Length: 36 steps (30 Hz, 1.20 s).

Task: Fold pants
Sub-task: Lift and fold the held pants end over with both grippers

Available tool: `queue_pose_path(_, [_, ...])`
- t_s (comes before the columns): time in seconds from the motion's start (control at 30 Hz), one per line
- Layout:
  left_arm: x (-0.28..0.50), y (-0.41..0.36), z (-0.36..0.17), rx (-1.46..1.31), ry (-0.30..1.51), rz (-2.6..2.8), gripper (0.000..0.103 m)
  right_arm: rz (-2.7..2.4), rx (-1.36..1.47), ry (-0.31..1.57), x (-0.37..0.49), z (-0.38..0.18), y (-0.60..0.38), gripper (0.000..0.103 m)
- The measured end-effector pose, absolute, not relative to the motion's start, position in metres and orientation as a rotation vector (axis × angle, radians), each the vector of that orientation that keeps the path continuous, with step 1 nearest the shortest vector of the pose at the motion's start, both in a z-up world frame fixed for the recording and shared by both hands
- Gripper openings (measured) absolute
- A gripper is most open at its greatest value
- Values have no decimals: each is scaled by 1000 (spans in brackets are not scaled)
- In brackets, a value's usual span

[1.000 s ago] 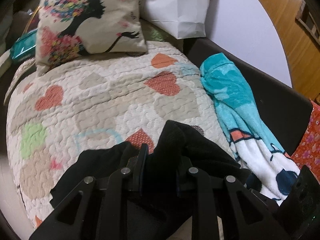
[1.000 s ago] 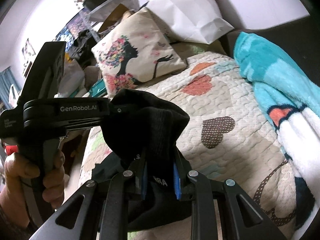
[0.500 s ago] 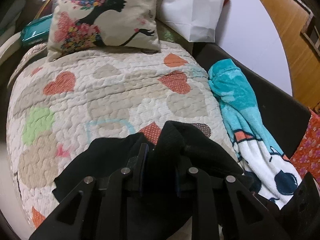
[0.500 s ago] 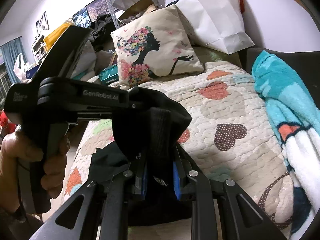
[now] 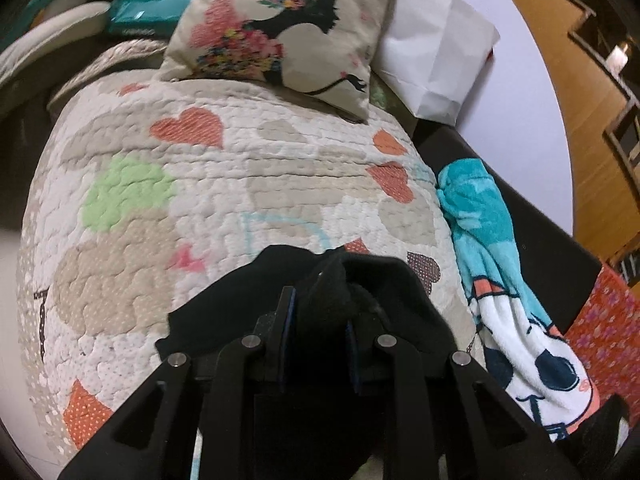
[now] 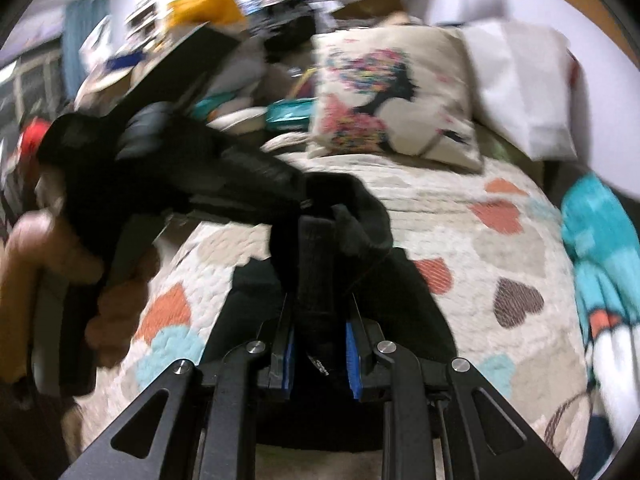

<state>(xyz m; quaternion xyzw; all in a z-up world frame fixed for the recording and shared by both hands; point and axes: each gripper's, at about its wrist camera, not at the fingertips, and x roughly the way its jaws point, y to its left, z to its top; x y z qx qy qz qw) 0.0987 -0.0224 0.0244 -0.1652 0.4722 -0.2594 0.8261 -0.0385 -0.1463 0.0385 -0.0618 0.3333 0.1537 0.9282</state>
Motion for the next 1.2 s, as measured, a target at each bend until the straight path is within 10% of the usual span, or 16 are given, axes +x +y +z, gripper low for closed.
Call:
queue_pose_path(0.4, [104,56,-23,-529,1132,-294,36,388,-322,761,-37,3,-95,25])
queue_pose_path(0.73, [88,62,6,-478,1030,-195,37,549,-264,821,-60,-5,-81,63])
queue_pose_path(1.2, [91,26,-31,-133,1160,-67,50,447,-145,784,-77,27,-132,65])
